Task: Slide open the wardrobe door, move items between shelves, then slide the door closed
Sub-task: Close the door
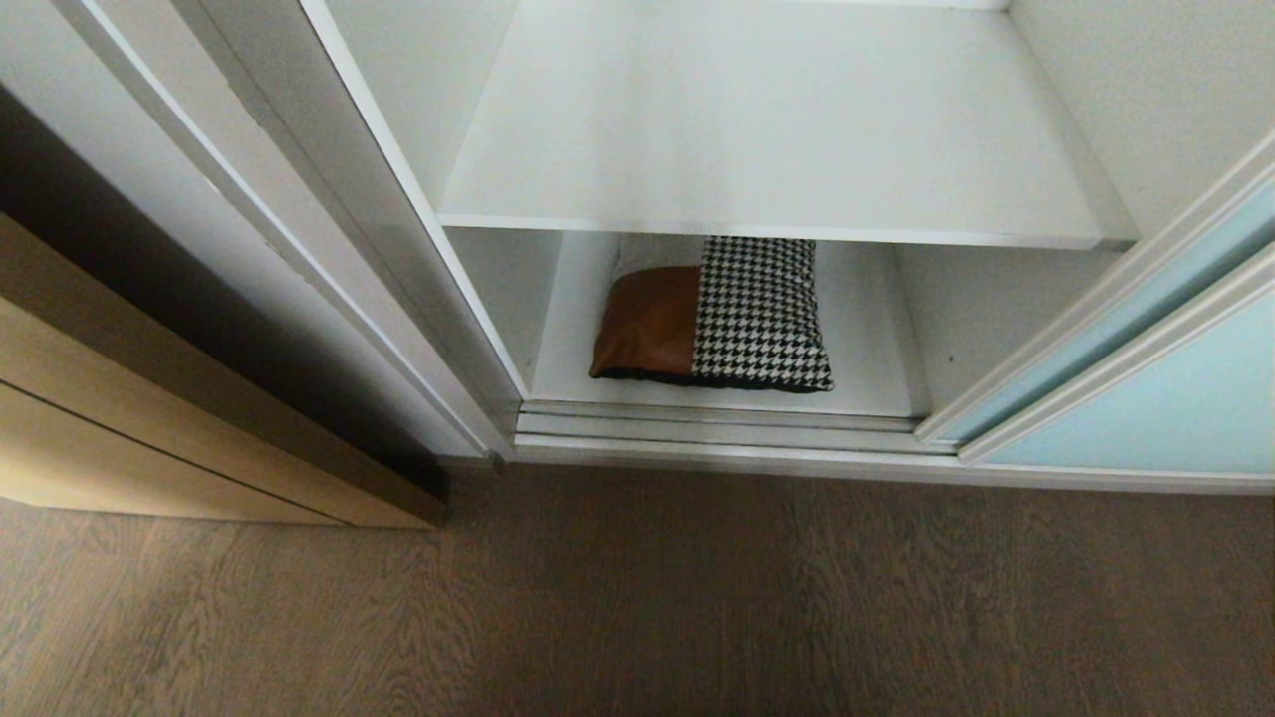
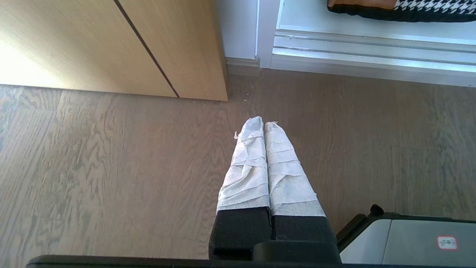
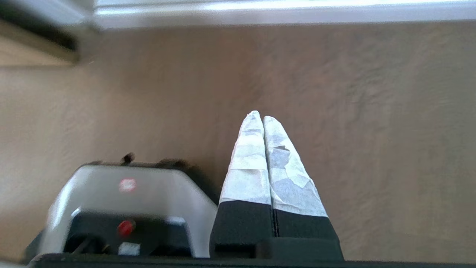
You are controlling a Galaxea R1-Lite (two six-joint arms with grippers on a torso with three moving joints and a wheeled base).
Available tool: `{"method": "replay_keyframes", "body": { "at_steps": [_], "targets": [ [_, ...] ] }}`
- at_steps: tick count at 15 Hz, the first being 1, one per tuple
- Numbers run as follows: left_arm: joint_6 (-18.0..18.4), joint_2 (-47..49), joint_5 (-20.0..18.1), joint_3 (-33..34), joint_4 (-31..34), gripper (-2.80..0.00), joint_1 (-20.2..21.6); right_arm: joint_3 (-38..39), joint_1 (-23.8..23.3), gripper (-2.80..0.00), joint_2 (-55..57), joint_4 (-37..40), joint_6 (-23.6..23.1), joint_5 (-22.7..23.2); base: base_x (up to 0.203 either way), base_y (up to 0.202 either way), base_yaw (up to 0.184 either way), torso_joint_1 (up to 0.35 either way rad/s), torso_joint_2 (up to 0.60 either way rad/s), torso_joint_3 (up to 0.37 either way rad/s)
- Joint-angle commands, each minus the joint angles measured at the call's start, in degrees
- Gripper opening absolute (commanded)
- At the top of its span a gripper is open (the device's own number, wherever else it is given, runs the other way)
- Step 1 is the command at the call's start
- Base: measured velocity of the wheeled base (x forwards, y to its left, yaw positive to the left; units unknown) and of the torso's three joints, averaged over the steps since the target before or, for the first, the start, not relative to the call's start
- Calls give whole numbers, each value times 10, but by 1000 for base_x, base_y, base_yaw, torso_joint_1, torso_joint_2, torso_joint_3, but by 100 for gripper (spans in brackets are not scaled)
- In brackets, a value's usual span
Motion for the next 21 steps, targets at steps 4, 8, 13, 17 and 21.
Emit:
{"method": "replay_keyframes", "body": {
  "at_steps": [4, 8, 13, 17, 21],
  "targets": [
    [0, 2, 0, 0, 0, -280, 0, 4, -49, -280, -20, -1, -37, -38, 0, 0, 0, 0, 0, 0],
    [0, 2, 0, 0, 0, -280, 0, -1, -70, -280, -110, 39, -84, -21, 0, 0, 0, 0, 0, 0],
    [0, 2, 0, 0, 0, -280, 0, 4, -71, -280, -181, 44, -105, -22, 0, 0, 0, 0, 0, 0],
    [0, 2, 0, 0, 0, -280, 0, 3, -71, -280, -180, 57, -132, -18, 0, 0, 0, 0, 0, 0],
    [0, 2, 0, 0, 0, -280, 0, 3, -71, -280, -180, 57, -119, -18, 0, 0, 0, 0, 0, 0]
  ]
}}
